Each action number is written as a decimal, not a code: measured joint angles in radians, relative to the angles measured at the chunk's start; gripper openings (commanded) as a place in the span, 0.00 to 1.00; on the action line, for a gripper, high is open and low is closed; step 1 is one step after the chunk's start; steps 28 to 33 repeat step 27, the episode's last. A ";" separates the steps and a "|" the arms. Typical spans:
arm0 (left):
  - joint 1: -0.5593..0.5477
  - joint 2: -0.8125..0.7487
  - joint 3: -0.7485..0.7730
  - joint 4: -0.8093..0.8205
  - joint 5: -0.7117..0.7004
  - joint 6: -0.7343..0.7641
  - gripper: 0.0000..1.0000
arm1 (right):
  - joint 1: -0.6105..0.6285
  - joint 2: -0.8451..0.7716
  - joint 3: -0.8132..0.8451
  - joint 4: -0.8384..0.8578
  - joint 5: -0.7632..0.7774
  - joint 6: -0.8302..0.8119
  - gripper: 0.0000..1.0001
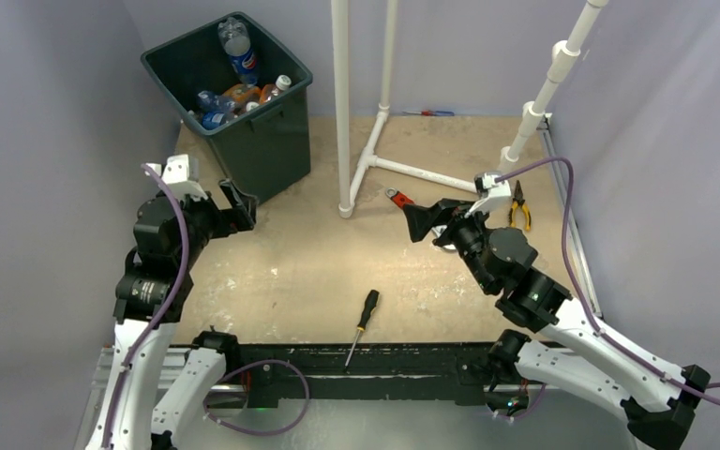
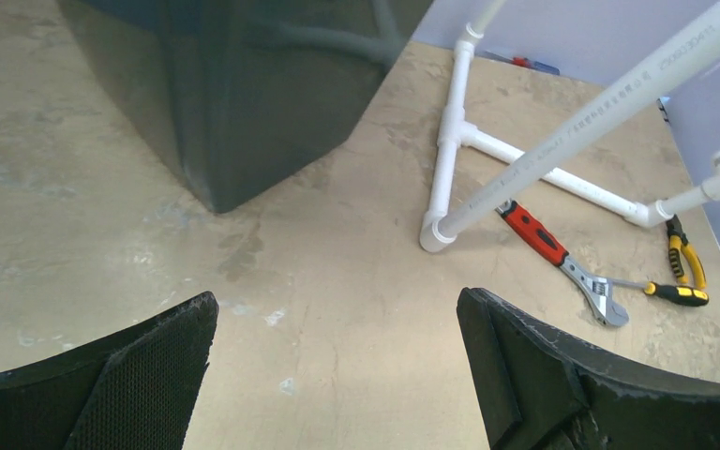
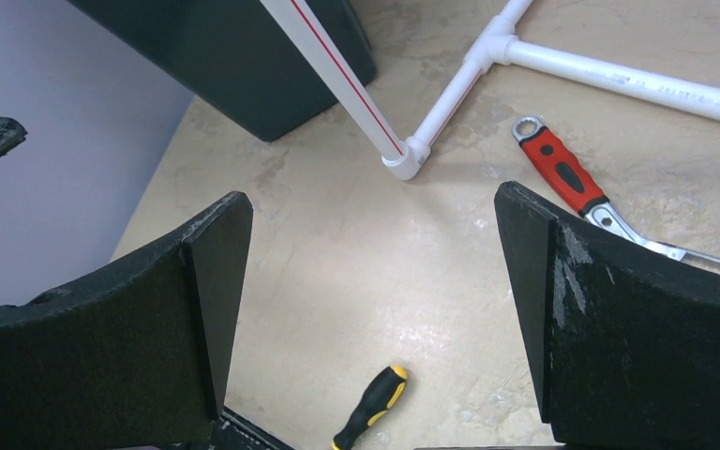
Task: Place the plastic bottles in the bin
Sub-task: Reset both arms
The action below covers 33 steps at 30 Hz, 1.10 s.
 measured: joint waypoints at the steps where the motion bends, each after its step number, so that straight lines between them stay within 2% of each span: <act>1: 0.000 0.001 -0.016 0.017 0.014 0.000 0.99 | 0.000 0.004 0.000 -0.002 0.002 0.003 0.99; 10: -0.035 0.112 -0.062 0.097 0.086 0.000 0.99 | 0.000 0.020 -0.014 -0.029 0.026 0.021 0.99; 12: -0.089 0.152 -0.062 0.117 0.074 0.000 0.99 | 0.000 0.024 -0.016 -0.034 0.027 0.021 0.99; 17: -0.336 0.236 -0.061 0.172 -0.042 -0.003 0.99 | 0.000 0.037 -0.016 -0.045 0.044 0.021 0.99; 19: -0.389 0.260 -0.060 0.190 -0.069 -0.010 0.99 | 0.000 0.037 -0.017 -0.049 0.045 0.020 0.99; 27: -0.404 0.224 -0.060 0.235 -0.161 -0.030 0.99 | 0.000 0.017 -0.017 -0.058 0.045 0.013 0.99; 33: -0.404 0.224 -0.060 0.235 -0.161 -0.030 0.99 | 0.000 0.017 -0.017 -0.058 0.045 0.013 0.99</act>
